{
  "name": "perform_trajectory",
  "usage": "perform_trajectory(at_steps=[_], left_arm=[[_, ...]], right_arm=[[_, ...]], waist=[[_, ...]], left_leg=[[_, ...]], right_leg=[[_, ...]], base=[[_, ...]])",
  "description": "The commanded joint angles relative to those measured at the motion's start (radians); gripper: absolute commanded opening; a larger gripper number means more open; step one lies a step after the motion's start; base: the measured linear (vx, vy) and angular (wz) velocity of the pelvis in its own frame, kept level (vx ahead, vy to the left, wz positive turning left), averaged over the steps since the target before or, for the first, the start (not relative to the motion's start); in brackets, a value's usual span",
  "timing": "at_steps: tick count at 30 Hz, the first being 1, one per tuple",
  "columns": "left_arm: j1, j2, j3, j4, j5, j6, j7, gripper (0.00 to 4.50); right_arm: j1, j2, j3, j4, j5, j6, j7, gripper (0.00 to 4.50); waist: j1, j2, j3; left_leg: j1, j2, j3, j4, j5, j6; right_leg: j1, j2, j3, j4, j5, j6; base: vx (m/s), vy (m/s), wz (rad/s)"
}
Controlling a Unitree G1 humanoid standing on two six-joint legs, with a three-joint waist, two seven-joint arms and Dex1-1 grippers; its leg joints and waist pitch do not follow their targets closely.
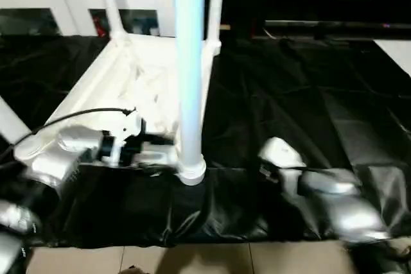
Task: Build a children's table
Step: Rotate table base
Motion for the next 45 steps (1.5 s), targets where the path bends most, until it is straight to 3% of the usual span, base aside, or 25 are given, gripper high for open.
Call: perform_trajectory(at_steps=[1, 5, 9, 10, 11, 15, 20, 23, 24, 25, 27, 30, 38, 42, 43, 45], left_arm=[[-0.013, -0.001, -0.016, 0.038, 0.025, -0.029, -0.026, 3.62], [-0.062, 0.004, 0.002, 0.151, 0.046, -0.084, -0.032, 3.33], [-0.089, 0.002, 0.01, 0.226, 0.063, -0.116, -0.034, 2.86], [-0.116, 0.004, 0.008, 0.284, 0.082, -0.134, -0.048, 2.86], [-0.126, 0.007, 0.006, 0.305, 0.09, -0.141, -0.053, 2.74], [-0.152, 0.008, 0.011, 0.356, 0.101, -0.159, -0.07, 2.43], [-0.17, 0.009, 0.009, 0.398, 0.12, -0.182, -0.066, 2.05], [-0.189, 0.003, 0.022, 0.449, 0.138, -0.208, -0.077, 1.76], [-0.193, 0.001, 0.025, 0.46, 0.142, -0.212, -0.083, 1.67], [-0.195, 0.001, 0.025, 0.464, 0.143, -0.212, -0.088, 1.67], [-0.196, 0.0, 0.026, 0.468, 0.143, -0.208, -0.098, 1.47], [-0.199, -0.001, 0.032, 0.477, 0.142, -0.205, -0.111, 1.23], [-0.197, -0.001, 0.047, 0.501, 0.157, -0.206, -0.146, 0.57], [-0.194, 0.001, 0.05, 0.501, 0.159, -0.199, -0.152, 0.44], [-0.191, 0.002, 0.051, 0.501, 0.16, -0.18, -0.14, 0.33], [-0.184, -0.003, 0.057, 0.497, 0.155, -0.153, -0.124, 0.26]], right_arm=[[0.003, -0.011, -0.003, -0.063, 0.032, 0.039, 0.034, 3.19], [-0.034, -0.001, -0.004, -0.168, 0.127, 0.173, 0.048, 3.53], [-0.033, -0.011, 0.004, -0.192, 0.14, 0.195, 0.062, 4.0], [-0.029, -0.023, 0.008, -0.207, 0.138, 0.208, 0.079, 4.0], [-0.029, -0.024, 0.009, -0.212, 0.135, 0.215, 0.081, 4.1], [-0.032, -0.036, 0.015, -0.232, 0.137, 0.25, 0.087, 4.42], [-0.045, -0.041, 0.018, -0.228, 0.138, 0.26, 0.084, 4.5], [-0.048, -0.037, 0.019, -0.236, 0.136, 0.275, 0.08, 4.5], [-0.048, -0.035, 0.018, -0.239, 0.136, 0.279, 0.08, 4.5], [-0.048, -0.034, 0.018, -0.24, 0.136, 0.28, 0.079, 4.5], [-0.047, -0.031, 0.019, -0.238, 0.134, 0.279, 0.077, 4.5], [-0.044, -0.026, 0.022, -0.236, 0.13, 0.276, 0.072, 4.5], [-0.046, -0.011, 0.028, -0.236, 0.128, 0.28, 0.065, 4.5], [-0.052, -0.003, 0.035, -0.228, 0.123, 0.274, 0.061, 4.5], [-0.06, 0.01, 0.038, -0.22, 0.12, 0.265, 0.053, 4.5], [-0.067, 0.034, 0.043, -0.2, 0.105, 0.249, 0.03, 4.5]], waist=[[0.006, -0.004, -0.063], [0.01, 0.002, -0.067], [0.014, 0.001, -0.067], [0.018, -0.007, -0.07], [0.017, -0.015, -0.071], [0.021, -0.013, -0.066], [0.022, -0.012, -0.066], [0.022, -0.005, -0.066], [0.022, -0.008, -0.067], [0.023, -0.003, -0.067], [0.023, -0.006, -0.067], [0.024, -0.001, -0.067], [0.024, -0.006, -0.065], [0.023, -0.006, -0.066], [0.023, -0.015, -0.067], [0.022, -0.009, -0.066]], left_leg=[[-0.004, 0.019, -0.004, -0.064, -0.122, 0.062], [-0.002, 0.023, -0.005, -0.063, -0.102, 0.065], [-0.001, 0.023, -0.005, -0.064, -0.11, 0.051], [0.004, 0.02, 0.0, -0.061, -0.094, 0.056], [0.002, 0.022, -0.001, -0.061, -0.082, 0.059], [0.0, 0.023, -0.002, -0.064, -0.094, 0.051], [-0.001, 0.023, -0.003, -0.064, -0.096, 0.043], [-0.001, 0.022, -0.003, -0.063, -0.096, 0.039], [0.0, 0.022, -0.003, -0.063, -0.096, 0.039], [0.0, 0.022, -0.004, -0.063, -0.095, 0.038], [0.0, 0.023, -0.004, -0.064, -0.1, 0.035], [0.001, 0.024, -0.004, -0.064, -0.102, 0.033], [0.001, 0.024, -0.004, -0.066, -0.118, 0.028], [-0.001, 0.025, -0.005, -0.066, -0.101, 0.031], [-0.001, 0.025, -0.004, -0.066, -0.097, 0.034], [0.0, 0.024, -0.004, -0.066, -0.098, 0.035]], right_leg=[[0.057, -0.068, 0.041, -0.078, -0.077, -0.22], [0.054, -0.068, 0.041, -0.07, -0.025, -0.25], [0.055, -0.072, 0.042, -0.068, -0.008, -0.263], [0.053, -0.07, 0.042, -0.068, -0.003, -0.258], [0.054, -0.071, 0.043, -0.065, 0.016, -0.258], [0.053, -0.076, 0.043, -0.068, -0.014, -0.253], [0.054, -0.077, 0.043, -0.069, -0.016, -0.249], [0.055, -0.076, 0.042, -0.069, -0.011, -0.251], [0.056, -0.076, 0.043, -0.069, -0.004, -0.252], [0.056, -0.076, 0.043, -0.068, 0.002, -0.255], [0.057, -0.077, 0.042, -0.067, 0.012, -0.262], [0.056, -0.077, 0.042, -0.065, 0.019, -0.269], [0.057, -0.079, 0.042, -0.071, -0.03, -0.262], [0.057, -0.079, 0.043, -0.066, 0.0, -0.265], [0.058, -0.078, 0.042, -0.066, 0.008, -0.265], [0.055, -0.079, 0.041, -0.066, -0.001, -0.265]], base=[[0.0, 0.0, 0.0], [0.0, 0.0, 0.0], [0.0, 0.0, 0.0], [0.0, 0.0, 0.0], [0.0, 0.0, 0.0], [0.0, 0.0, 0.0], [0.0, 0.0, 0.0], [0.0, 0.0, 0.0], [0.0, 0.0, 0.0], [0.0, 0.0, 0.0], [0.0, 0.0, 0.0], [0.0, 0.0, 0.0], [0.0, 0.0, 0.0], [0.0, 0.0, 0.0], [0.0, 0.0, 0.0], [0.0, 0.0, 0.0]])
